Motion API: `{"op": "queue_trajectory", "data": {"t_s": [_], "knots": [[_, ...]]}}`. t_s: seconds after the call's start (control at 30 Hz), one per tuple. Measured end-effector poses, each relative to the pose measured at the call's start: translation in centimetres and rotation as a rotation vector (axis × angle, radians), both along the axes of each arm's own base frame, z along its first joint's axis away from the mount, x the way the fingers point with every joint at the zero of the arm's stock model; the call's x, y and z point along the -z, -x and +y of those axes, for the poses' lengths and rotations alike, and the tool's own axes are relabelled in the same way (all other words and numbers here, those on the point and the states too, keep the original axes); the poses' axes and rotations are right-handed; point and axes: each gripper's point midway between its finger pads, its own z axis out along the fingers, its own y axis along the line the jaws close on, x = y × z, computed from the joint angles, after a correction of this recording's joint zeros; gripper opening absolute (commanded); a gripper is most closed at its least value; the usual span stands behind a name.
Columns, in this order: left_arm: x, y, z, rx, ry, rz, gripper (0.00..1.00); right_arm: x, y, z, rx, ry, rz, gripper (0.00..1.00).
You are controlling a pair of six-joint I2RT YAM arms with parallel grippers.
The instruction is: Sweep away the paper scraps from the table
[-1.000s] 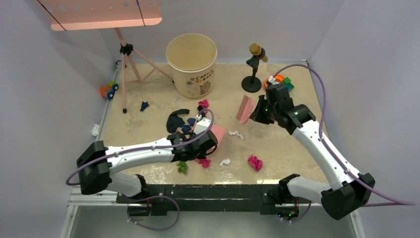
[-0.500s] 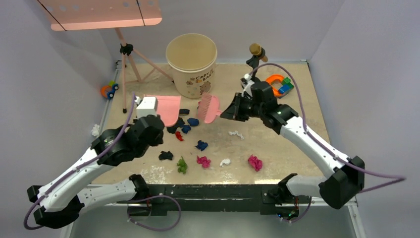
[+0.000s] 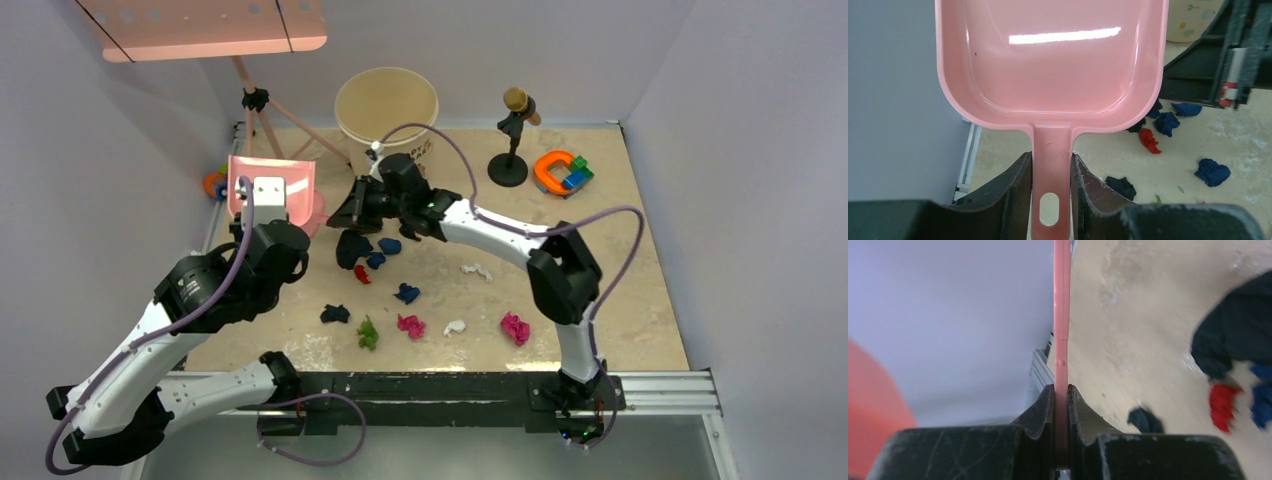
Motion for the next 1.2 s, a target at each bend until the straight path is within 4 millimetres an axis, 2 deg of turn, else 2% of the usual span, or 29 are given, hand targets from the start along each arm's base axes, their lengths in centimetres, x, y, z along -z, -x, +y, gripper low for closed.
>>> {"op": "queue_trajectory", "data": {"t_s": [0.1, 0.2, 0.33, 0.47, 0.57, 0.67, 0.73, 0.77, 0.83, 1.0, 1.1, 1.2], "knots": [[-1.3, -0.1, 1.0, -0.025, -0.028, -0.042, 0.00, 1.5, -1.5, 3.7, 0.005, -0.047, 0.038, 0.00], [-2.0, 0.0, 1.8, -0.039, -0.057, -0.068, 0.00, 3.8, -2.9, 6.1, 0.029, -0.060, 0.089, 0.00], [-2.7, 0.2, 2.6, -0.045, -0.070, -0.099, 0.00, 6.9, -5.1, 7.7, 0.112, -0.051, 0.136, 0.00], [-3.0, 0.2, 3.0, -0.048, -0.072, -0.124, 0.00, 7.5, -7.2, 9.1, 0.179, -0.087, 0.146, 0.00], [-2.8, 0.0, 2.9, -0.047, -0.084, -0.124, 0.00, 7.8, -7.6, 9.4, 0.213, -0.080, 0.189, 0.00], [-2.4, -0.1, 2.8, -0.042, -0.101, -0.114, 0.00, 10.4, -6.4, 7.1, 0.273, 0.016, 0.294, 0.00], [-2.1, -0.2, 2.6, -0.041, -0.103, -0.112, 0.00, 13.5, -4.5, 3.4, 0.336, 0.134, 0.378, 0.00], [-2.0, -0.3, 2.6, -0.041, -0.103, -0.112, 0.00, 14.4, -3.5, 1.6, 0.360, 0.173, 0.410, 0.00], [-1.6, -0.3, 2.5, -0.041, -0.108, -0.107, 0.00, 13.5, -2.2, -0.8, 0.382, 0.194, 0.436, 0.00], [-0.9, -0.6, 2.1, -0.036, -0.118, -0.095, 0.00, 8.0, -1.0, -6.2, 0.448, 0.222, 0.359, 0.00], [-0.7, -0.8, 1.9, -0.037, -0.116, -0.098, 0.00, 5.8, -1.2, -6.8, 0.431, 0.192, 0.268, 0.00], [-0.8, -0.8, 2.0, -0.044, -0.102, -0.116, 0.00, 5.6, -1.6, -5.1, 0.370, 0.164, 0.213, 0.00]]}}
